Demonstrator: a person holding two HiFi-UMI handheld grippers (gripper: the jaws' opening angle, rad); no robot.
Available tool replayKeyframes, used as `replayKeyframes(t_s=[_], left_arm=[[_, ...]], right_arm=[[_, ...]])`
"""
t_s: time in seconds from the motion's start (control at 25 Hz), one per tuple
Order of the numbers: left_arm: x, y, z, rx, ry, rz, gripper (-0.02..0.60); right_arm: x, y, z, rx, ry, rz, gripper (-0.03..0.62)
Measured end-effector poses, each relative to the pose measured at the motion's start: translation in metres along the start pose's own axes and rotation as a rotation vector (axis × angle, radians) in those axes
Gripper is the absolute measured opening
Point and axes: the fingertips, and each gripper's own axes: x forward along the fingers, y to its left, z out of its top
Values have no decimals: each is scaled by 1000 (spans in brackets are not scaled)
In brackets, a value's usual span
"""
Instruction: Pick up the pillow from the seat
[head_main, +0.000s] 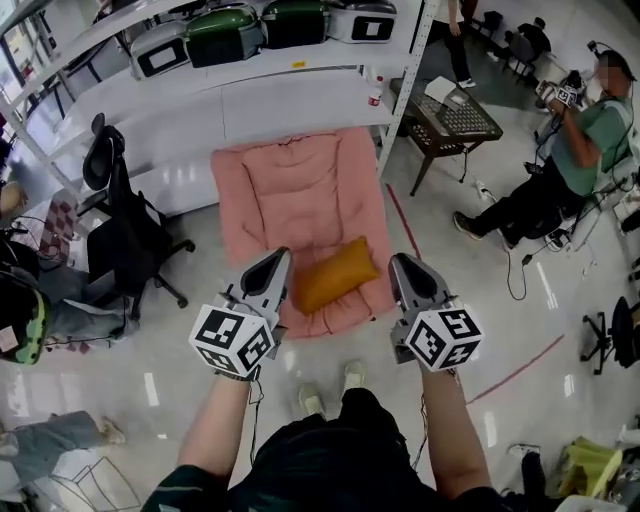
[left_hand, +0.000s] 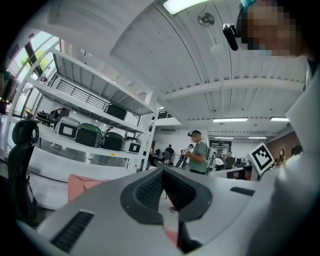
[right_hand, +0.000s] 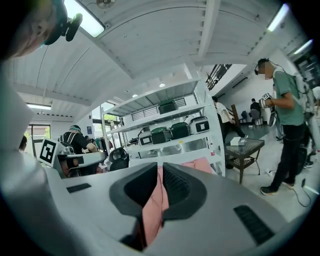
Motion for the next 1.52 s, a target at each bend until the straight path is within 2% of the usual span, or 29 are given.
replayKeyframes(t_s=[0.2, 0.44, 0.6, 0.84, 1.12, 1.52], left_arm=[[31, 8, -8, 4, 10, -9, 5], [63, 17, -21, 5, 42, 16, 5], [93, 26, -36, 4, 36, 38, 5], [146, 38, -74, -9, 74, 44, 5], [186, 47, -123, -27, 129, 55, 5], [220, 56, -195, -48, 210, 74, 5]], right_arm=[[28, -24, -10, 9, 39, 3, 28], [63, -53, -40, 28, 146, 45, 42], [88, -77, -64, -7, 214, 65, 75], [125, -124, -108, -52, 314, 80, 100], [146, -171, -169, -29, 426, 92, 136], [164, -205, -261, -38, 573, 144, 170]])
